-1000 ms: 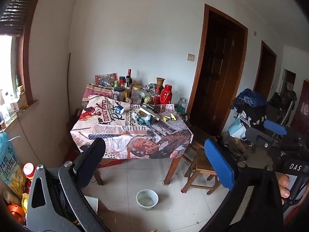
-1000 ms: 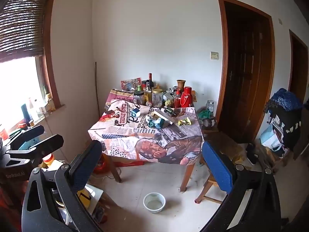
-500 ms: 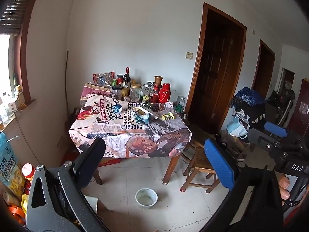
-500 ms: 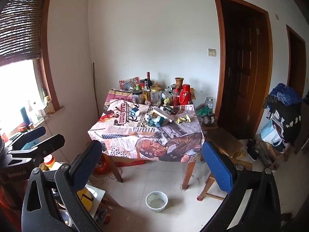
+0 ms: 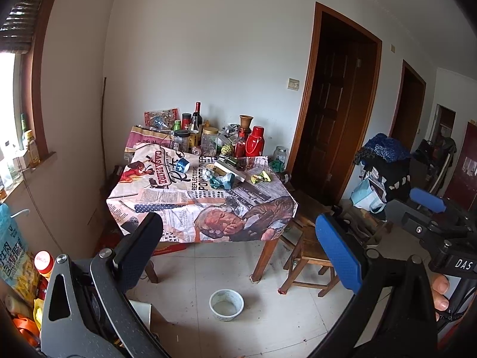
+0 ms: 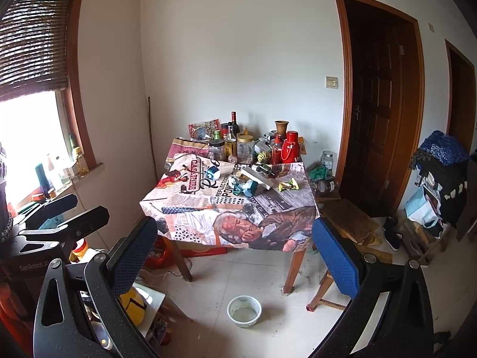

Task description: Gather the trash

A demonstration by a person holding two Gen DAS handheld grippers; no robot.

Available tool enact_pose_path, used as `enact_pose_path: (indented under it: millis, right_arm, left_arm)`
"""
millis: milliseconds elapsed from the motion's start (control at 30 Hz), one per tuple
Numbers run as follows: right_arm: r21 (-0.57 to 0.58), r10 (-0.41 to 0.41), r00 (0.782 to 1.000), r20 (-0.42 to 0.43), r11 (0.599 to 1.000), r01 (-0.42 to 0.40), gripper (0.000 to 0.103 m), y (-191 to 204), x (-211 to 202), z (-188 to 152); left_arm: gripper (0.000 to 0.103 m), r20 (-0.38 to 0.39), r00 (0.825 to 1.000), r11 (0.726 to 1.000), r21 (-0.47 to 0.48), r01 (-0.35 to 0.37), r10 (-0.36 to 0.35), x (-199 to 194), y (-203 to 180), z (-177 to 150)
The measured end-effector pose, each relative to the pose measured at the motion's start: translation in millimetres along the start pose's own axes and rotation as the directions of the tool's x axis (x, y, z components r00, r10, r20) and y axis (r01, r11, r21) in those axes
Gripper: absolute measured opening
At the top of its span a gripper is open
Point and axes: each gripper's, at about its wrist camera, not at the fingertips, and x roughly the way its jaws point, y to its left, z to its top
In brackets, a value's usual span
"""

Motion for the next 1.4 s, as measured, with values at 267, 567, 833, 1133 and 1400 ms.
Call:
enact_pose_path:
  millis: [267,567,833,1133,1400]
  right_arm:
    - [0.000,0.001,1.000,0.003,1.000,-0.001,0.103,0.7,0.2,1.2]
    - [0.003,0.002,1.000,0.007,1.000,-0.002,0.103,0.8,-0.5,1.4]
    - [0.003,0.002,1.000,0.008,1.000,-0.002,0.103,2.4,-0.7,0.6]
    - [0.003,0.008,1.000,0.008,1.000,-0.008,0.103,4.6,-0.4,1.2]
    - [0.004,0.020,1.000,0.011,1.000,-0.020,0.103,2.2,0.1,1.8]
  left_arm:
    - [0.103,0.003,1.000,1.000,0.002,-0.002,0.002,0.8,-0.2,-2.1]
    - [0.103,0.003,1.000,1.000,0.001,-0.002,0.002,0.9,0.2,-2.4]
    - [0.103,0.000,1.000,1.000,0.003,-0.003,0.003,1.6,-0.6,-3.1]
    - [0.103,0.000,1.000,1.000,0.006,-0.005,0.005,2.6,-0.7,-3.3]
    - [0.103,-0.002,1.000,1.000,0.008,-0.017,0.017,5.4,-2.9,-3.0]
